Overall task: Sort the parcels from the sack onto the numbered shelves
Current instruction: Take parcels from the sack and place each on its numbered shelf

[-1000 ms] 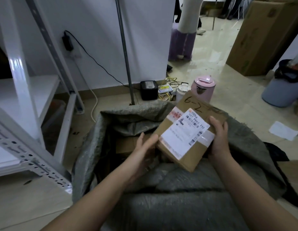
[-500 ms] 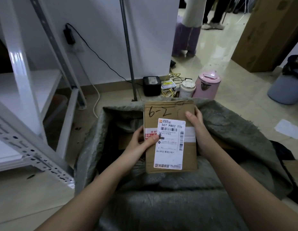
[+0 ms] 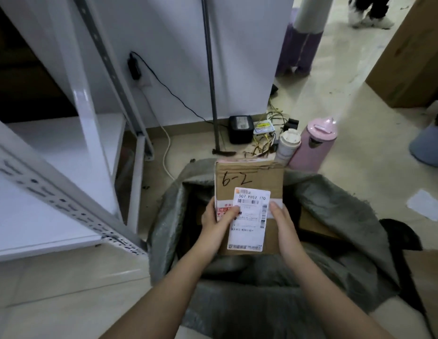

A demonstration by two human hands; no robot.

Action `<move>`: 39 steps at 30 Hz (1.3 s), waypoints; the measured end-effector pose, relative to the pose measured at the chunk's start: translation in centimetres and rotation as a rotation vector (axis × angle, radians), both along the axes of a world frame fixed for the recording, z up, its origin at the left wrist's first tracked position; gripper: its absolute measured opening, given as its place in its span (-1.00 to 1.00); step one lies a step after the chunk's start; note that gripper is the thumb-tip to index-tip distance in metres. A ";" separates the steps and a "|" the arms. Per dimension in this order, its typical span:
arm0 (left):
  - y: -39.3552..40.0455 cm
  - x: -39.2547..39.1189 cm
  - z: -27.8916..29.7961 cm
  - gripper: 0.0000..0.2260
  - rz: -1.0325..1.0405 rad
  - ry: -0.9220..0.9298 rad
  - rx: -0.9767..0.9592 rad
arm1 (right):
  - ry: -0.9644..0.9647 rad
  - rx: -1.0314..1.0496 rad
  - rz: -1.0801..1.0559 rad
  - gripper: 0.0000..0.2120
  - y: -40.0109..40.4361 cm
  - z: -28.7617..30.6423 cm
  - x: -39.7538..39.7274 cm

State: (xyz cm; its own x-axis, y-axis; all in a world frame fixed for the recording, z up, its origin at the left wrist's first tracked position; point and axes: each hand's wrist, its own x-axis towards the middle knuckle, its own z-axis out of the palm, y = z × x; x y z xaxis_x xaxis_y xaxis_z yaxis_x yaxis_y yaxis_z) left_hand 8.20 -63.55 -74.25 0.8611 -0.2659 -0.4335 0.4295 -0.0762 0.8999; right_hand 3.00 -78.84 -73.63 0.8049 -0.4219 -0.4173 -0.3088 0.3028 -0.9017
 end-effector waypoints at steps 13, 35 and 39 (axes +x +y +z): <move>6.7 -3.5 29.8 -0.22 -0.107 0.449 0.078 | 0.321 0.011 -0.113 -0.52 7.2 29.6 -4.0; 16.5 -16.9 58.8 -0.58 0.362 0.134 0.023 | -0.023 -0.004 0.228 -0.59 17.7 56.6 -13.6; 20.0 -18.7 61.4 -0.47 0.433 0.116 0.041 | -0.051 -0.037 0.323 -0.48 21.2 58.8 -14.5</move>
State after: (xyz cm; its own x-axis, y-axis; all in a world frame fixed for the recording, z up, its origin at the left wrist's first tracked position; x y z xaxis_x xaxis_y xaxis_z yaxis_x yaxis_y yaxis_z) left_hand -10.53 -43.56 -12.88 0.8341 0.1275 -0.5366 0.5278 0.0979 0.8437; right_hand -11.53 -57.68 -14.80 0.9193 -0.1553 -0.3617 -0.3373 0.1629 -0.9272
